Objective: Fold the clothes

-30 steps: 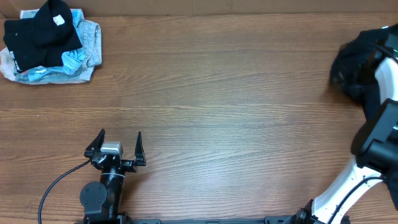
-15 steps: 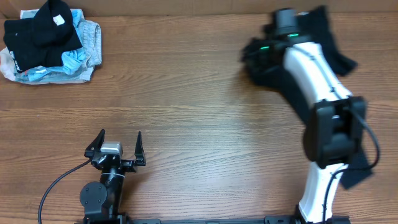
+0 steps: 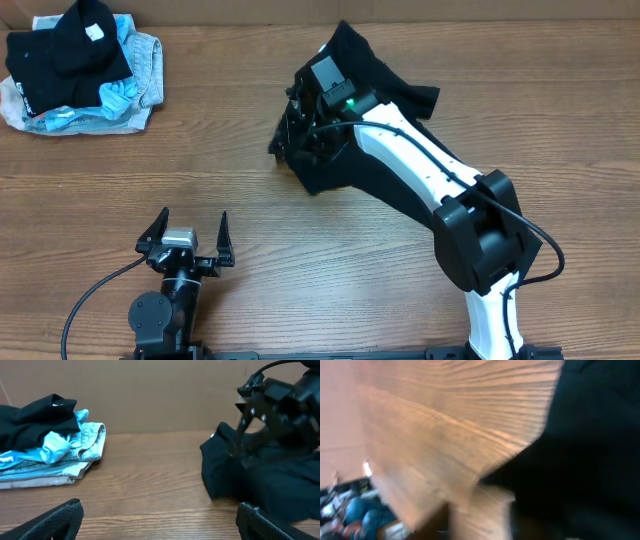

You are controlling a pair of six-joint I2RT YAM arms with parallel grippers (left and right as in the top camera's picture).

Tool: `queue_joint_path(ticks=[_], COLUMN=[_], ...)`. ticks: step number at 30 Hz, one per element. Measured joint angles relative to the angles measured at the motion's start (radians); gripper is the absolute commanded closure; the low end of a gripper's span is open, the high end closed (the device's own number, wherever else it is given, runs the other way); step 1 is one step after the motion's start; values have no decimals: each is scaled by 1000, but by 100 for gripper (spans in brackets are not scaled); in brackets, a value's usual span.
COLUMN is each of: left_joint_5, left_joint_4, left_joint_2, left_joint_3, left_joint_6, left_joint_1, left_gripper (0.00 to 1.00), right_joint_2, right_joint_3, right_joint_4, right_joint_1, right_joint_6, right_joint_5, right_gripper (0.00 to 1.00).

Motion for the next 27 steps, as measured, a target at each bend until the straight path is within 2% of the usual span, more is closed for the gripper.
queue_joint_path(ticks=[7,13,21,27], left_joint_5=[0,0,0,0], left_joint_4=[0,0,0,0], left_joint_2=[0,0,0,0], left_joint_3=[0,0,0,0], left_joint_6=[0,0,0,0], left_joint_1=[0,0,0,0], left_gripper=[0,0,0,0], right_joint_2=[0,0,0,0], right_joint_3=[14,50,54,53], right_joint_4=[-131,-203,-149,-67], right_joint_1=[-69,-280,-626,-671], right_joint_6=[-65,-76,-76,-76], right_joint_5=[-43,6,134,167], right_gripper=[0,0,0,0])
